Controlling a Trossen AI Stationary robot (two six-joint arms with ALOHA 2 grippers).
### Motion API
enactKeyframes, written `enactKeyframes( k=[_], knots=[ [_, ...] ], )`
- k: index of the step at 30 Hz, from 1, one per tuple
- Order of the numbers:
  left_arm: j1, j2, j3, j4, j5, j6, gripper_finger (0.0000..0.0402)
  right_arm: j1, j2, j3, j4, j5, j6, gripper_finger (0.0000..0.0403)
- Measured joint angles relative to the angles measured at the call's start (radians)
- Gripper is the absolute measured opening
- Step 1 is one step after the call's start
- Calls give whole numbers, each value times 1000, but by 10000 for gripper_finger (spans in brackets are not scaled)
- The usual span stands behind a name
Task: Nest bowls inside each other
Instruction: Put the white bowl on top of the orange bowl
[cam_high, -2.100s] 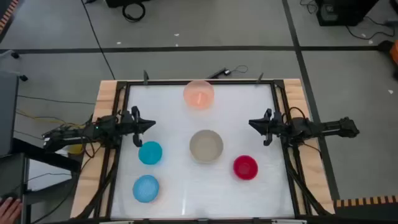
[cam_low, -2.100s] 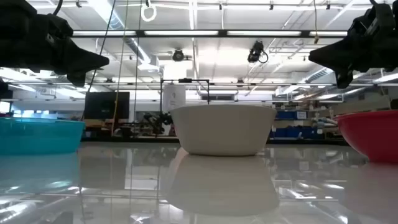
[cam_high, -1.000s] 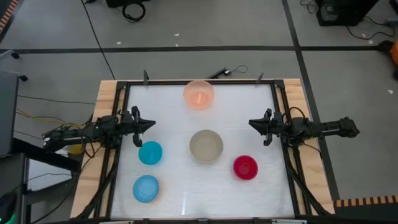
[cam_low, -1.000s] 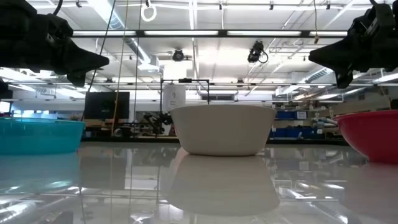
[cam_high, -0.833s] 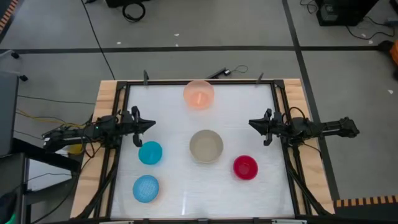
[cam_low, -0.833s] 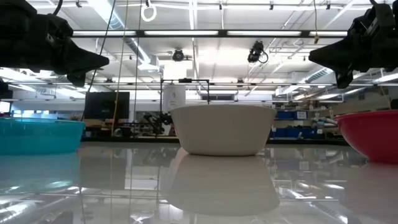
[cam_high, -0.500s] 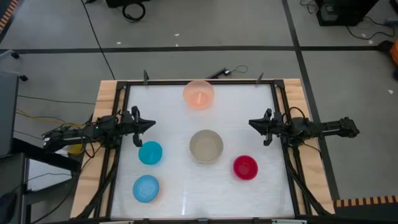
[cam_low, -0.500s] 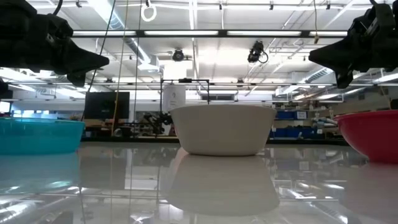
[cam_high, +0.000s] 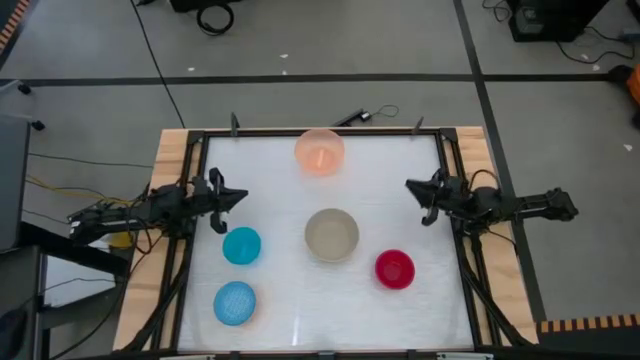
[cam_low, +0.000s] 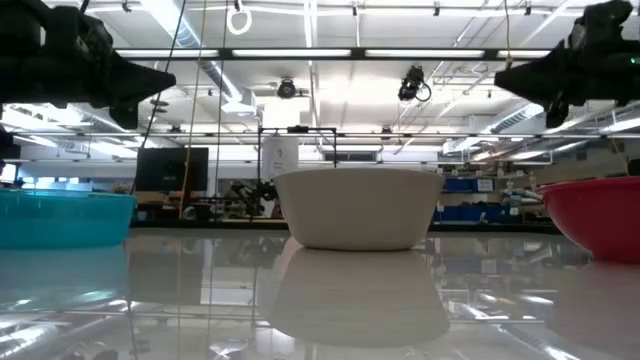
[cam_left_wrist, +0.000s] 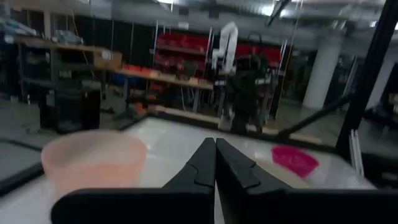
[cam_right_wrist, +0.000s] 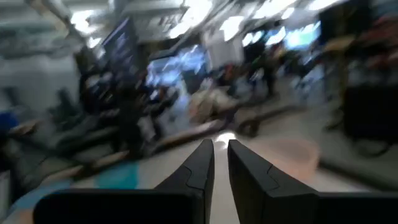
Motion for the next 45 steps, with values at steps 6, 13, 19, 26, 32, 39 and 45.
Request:
enactKeyframes(
  k=[6, 13, 19, 26, 32, 39, 45],
  knots=[
    [0, 0, 0, 35, -1, -55, 9, -55, 50, 0, 24, 90, 7, 56],
    [2, 21, 0, 68, -203, 60, 9, -196, 355, 9, 21, -145, 313, 56],
    [17, 91, 0, 63, -271, 15, 9, -337, 733, 212, 33, -245, 272, 74],
    [19, 212, 0, 62, -273, -78, 38, -505, 1147, 571, -163, -344, 193, 141],
    [5, 311, 0, 46, -265, -112, 74, -548, 1441, 829, -354, -384, 24, 191],
    [0, 392, 0, 44, -263, -70, 89, -447, 1575, 967, -528, -642, 72, 199],
    [2, 420, 0, 45, -266, -12, 89, -309, 1571, 971, -516, -663, 116, 198]
  ],
)
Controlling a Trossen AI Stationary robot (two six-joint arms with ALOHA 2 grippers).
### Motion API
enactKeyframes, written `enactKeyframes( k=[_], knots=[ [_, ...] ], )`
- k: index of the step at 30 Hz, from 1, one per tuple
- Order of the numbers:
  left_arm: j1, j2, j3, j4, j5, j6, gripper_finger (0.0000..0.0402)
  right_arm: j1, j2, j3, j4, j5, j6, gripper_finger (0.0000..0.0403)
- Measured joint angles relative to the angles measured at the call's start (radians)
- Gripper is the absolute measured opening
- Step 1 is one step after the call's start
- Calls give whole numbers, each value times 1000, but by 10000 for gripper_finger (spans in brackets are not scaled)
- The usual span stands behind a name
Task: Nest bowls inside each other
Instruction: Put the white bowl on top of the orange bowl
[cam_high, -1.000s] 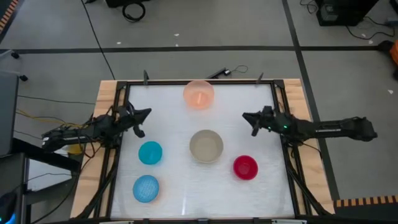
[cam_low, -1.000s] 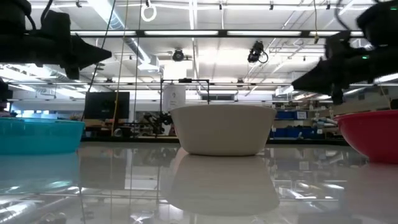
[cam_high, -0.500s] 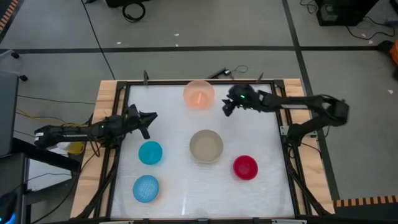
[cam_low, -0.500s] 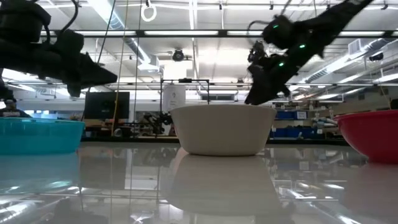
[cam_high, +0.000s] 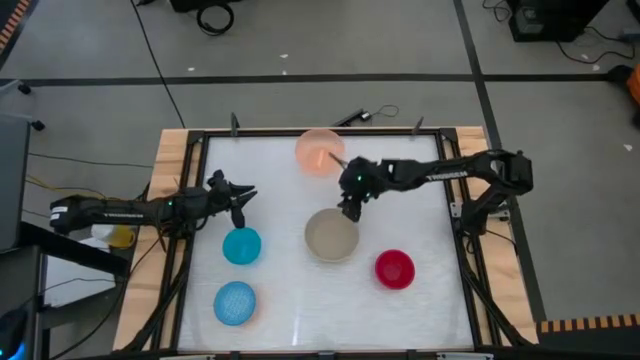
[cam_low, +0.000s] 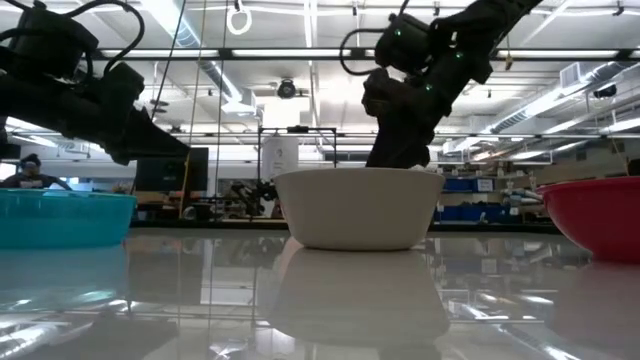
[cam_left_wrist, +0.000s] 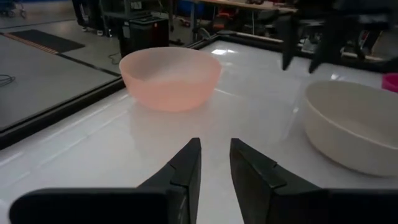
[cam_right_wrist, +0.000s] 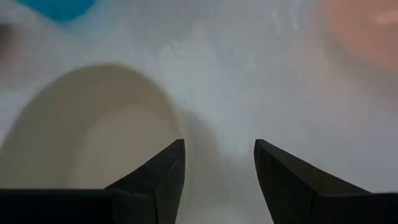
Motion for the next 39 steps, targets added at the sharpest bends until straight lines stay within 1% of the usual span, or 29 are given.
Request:
enactKeyframes(
  k=[3, 6, 9, 11, 12, 15, 16, 21, 25, 28, 31, 33, 36, 39],
  knots=[
    [0, 0, 0, 5, -2, 18, 89, 45, 41, 0, 1, 76, -1, 198],
    [0, 0, 0, 10, -2, 19, 89, 64, 80, 0, 21, 119, -21, 193],
    [0, 0, 0, 10, -2, 18, 89, 66, 105, 0, 31, 132, -50, 172],
    [0, 0, 0, 10, -2, 18, 89, 66, 113, 0, 37, 124, -73, 139],
    [0, 0, 0, 9, -2, 18, 89, 65, 113, 4, 33, 119, -82, 117],
    [0, 0, 0, 10, -2, 19, 89, 63, 113, 26, 28, 93, -124, 34],
    [0, 0, 0, 10, -2, 19, 89, 61, 107, 38, 28, 74, -141, 21],
    [0, 0, 0, 15, -5, 29, 89, 30, 102, 147, 22, 93, -232, 19],
    [0, 0, 0, 14, -5, 29, 89, -27, 100, 253, 116, 177, -287, 12],
    [0, 0, 0, 9, -5, 29, 89, -98, 100, 290, 240, 257, -296, 12],
    [0, 0, 0, 7, -5, 29, 89, -185, 99, 303, 323, 326, -257, 12],
    [0, 0, 0, 7, -4, 29, 89, -245, 99, 302, 319, 352, -200, 12],
    [0, 0, 0, 7, -4, 29, 89, -319, 99, 291, 266, 351, -125, 12],
    [0, 0, 0, 7, -5, 36, 89, -363, 99, 265, 229, 319, -75, 12]
  ],
)
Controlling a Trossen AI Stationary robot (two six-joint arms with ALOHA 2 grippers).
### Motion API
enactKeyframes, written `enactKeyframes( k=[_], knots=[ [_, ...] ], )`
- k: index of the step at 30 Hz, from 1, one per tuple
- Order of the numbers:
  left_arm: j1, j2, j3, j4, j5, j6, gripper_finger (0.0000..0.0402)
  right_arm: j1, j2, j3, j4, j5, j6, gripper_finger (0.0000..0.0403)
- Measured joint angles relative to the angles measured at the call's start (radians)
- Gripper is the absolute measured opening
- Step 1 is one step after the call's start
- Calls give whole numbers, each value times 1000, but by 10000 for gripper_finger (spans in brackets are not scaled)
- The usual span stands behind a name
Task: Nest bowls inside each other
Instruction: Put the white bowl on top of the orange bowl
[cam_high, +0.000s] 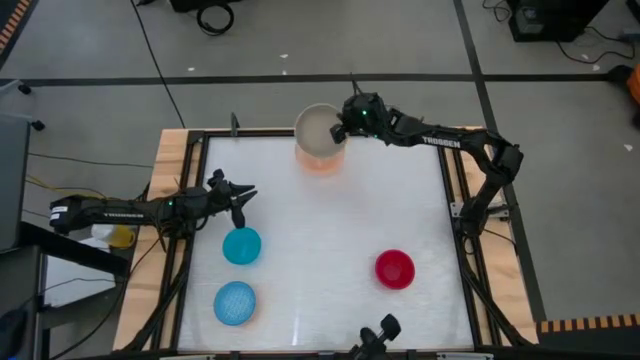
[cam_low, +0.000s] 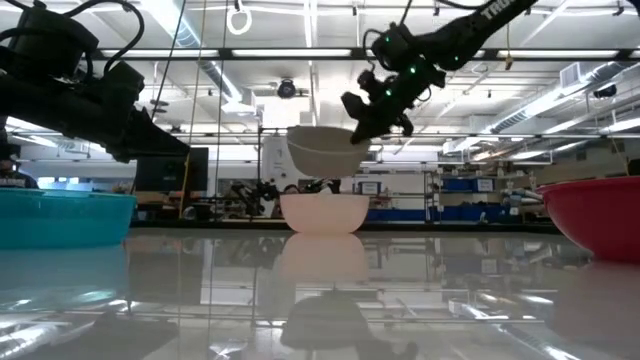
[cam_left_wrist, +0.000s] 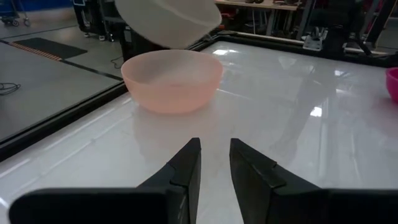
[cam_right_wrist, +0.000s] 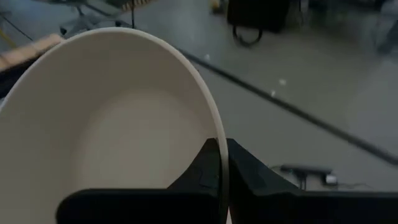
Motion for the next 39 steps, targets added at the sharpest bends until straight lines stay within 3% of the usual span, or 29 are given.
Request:
enactKeyframes(
  k=[8, 15, 23, 30, 39],
  knots=[
    [0, 0, 0, 10, -5, -11, 89, -15, 1, -68, 36, -45, 43, 12],
    [0, 0, 0, 11, -8, 3, 89, -22, 46, -38, 147, -105, 117, 12],
    [-1, 0, 0, -5, -10, -21, 89, -17, 198, 45, 88, -124, 119, 12],
    [-1, 0, 0, -32, -10, -15, 89, -40, 214, 49, 40, -140, 119, 12],
    [0, 0, 0, -58, -18, 9, 89, -48, 212, 49, -107, -221, 121, 41]
  ],
)
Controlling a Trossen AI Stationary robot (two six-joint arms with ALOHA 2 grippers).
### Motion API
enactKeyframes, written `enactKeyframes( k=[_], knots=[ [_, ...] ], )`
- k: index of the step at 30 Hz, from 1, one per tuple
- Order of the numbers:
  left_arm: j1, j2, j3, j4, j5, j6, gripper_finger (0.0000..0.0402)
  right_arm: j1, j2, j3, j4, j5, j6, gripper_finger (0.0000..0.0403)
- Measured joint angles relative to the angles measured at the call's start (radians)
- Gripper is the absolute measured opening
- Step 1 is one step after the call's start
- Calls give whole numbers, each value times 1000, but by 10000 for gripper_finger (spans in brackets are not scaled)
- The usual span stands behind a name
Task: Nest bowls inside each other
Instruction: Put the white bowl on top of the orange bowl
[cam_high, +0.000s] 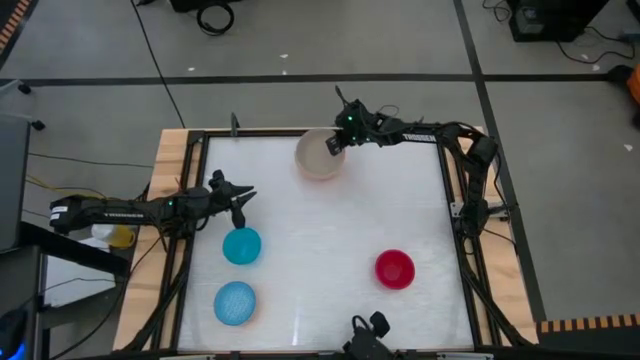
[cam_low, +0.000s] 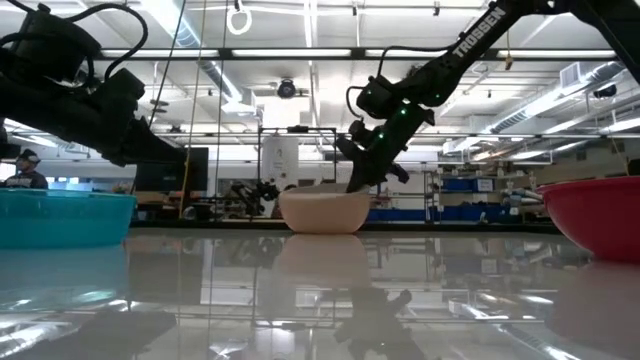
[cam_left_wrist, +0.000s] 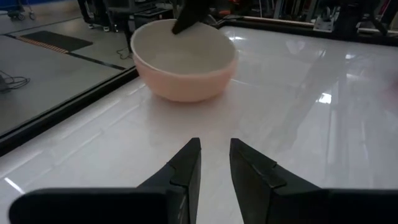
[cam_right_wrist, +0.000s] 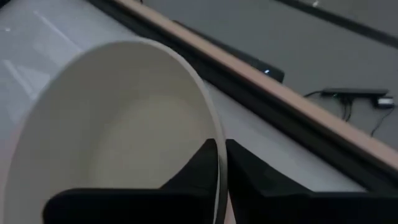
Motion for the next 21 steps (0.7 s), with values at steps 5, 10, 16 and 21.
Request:
enactKeyframes(
  k=[5, 10, 16, 21],
  knots=[
    [0, 0, 0, -1, -1, -2, 89, 0, 0, 0, 0, -77, -9, 65],
    [0, 0, 0, -3, -1, -6, 89, 0, 0, 0, 12, -84, -26, 119],
    [-2, 0, 70, -132, -1, -19, 89, 19, -22, 0, 28, 66, -10, 180],
    [-2, 1, 132, -262, -1, -34, 89, 71, -17, -2, -42, 110, -61, 176]
  ],
)
